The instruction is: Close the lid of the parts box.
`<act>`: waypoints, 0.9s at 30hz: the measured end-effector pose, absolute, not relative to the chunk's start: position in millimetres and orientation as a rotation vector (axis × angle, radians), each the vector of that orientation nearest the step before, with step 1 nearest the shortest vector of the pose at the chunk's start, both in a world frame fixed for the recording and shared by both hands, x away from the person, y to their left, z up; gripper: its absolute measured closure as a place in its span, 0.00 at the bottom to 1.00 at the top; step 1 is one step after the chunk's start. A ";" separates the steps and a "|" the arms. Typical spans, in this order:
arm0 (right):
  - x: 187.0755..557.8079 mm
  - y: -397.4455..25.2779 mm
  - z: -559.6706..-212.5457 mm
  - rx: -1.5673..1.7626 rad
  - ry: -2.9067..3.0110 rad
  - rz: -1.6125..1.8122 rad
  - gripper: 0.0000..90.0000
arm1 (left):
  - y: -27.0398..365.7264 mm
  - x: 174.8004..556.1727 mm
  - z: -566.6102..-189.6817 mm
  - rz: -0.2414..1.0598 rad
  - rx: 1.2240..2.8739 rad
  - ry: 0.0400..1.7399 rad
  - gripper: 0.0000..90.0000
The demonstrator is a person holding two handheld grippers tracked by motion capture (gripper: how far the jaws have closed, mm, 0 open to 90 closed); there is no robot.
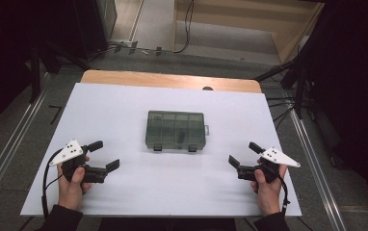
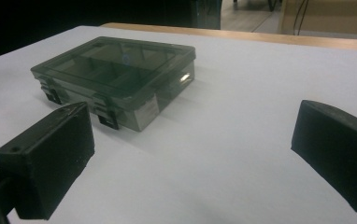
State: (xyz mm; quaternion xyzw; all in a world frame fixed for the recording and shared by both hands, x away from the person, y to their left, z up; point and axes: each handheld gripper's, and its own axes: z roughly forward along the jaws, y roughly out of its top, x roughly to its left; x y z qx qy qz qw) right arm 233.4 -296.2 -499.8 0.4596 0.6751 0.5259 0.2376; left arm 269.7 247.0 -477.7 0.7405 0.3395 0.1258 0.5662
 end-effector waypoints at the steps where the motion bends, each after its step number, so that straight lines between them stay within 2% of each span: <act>1: 232.2 -299.2 -500.1 1.264 1.850 1.440 0.00 | 249.7 268.6 -477.7 0.302 1.734 0.805 0.00; 27: 213.4 -335.8 -506.1 1.305 1.813 1.400 0.00 | 299.0 254.3 -480.2 0.376 1.764 0.855 0.00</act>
